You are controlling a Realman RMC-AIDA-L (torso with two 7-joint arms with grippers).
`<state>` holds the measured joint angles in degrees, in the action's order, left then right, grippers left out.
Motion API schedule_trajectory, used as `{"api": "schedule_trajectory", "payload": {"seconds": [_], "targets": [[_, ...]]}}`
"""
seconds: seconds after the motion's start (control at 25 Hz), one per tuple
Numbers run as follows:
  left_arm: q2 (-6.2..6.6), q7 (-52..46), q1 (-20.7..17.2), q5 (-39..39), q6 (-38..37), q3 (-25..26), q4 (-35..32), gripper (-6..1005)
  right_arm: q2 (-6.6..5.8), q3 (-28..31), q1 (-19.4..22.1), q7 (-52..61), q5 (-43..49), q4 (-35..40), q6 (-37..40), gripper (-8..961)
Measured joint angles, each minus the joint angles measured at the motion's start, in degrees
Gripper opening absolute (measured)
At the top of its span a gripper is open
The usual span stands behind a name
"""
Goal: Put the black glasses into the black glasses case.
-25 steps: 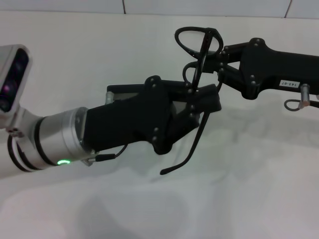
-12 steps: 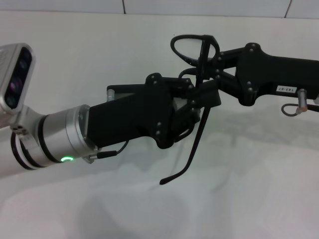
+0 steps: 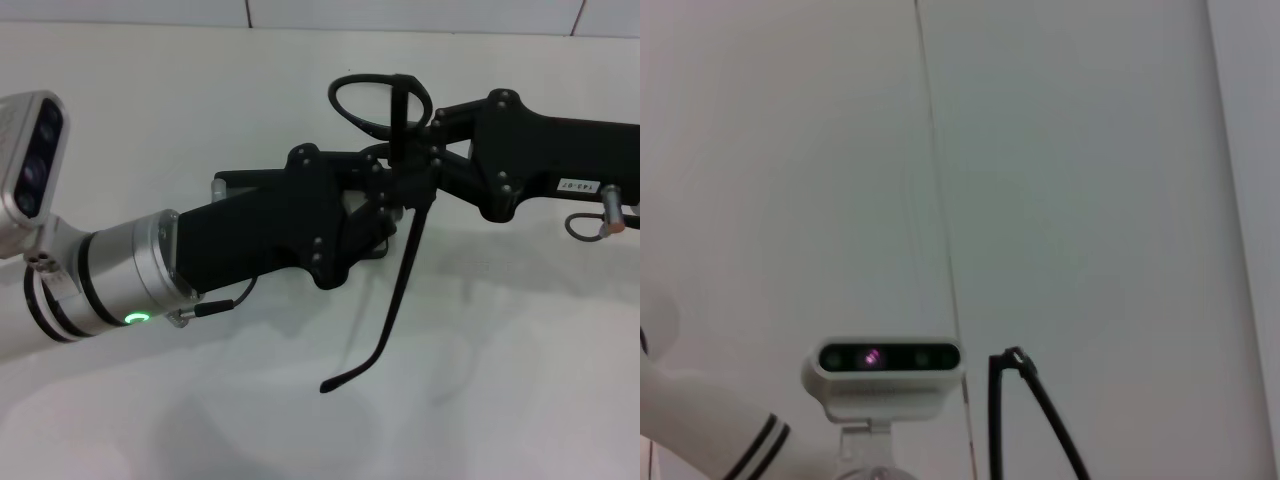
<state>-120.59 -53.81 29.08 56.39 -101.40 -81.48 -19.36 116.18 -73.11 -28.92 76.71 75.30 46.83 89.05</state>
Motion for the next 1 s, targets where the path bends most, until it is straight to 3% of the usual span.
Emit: {"api": "schedule_trajectory", "payload": {"seconds": [1.0], "targets": [[0.04, 0.4, 0.1, -0.3, -0.3, -0.2, 0.3, 89, -0.08, 0.3, 0.0, -0.7, -0.5, 0.0, 1.5, 85]]}}
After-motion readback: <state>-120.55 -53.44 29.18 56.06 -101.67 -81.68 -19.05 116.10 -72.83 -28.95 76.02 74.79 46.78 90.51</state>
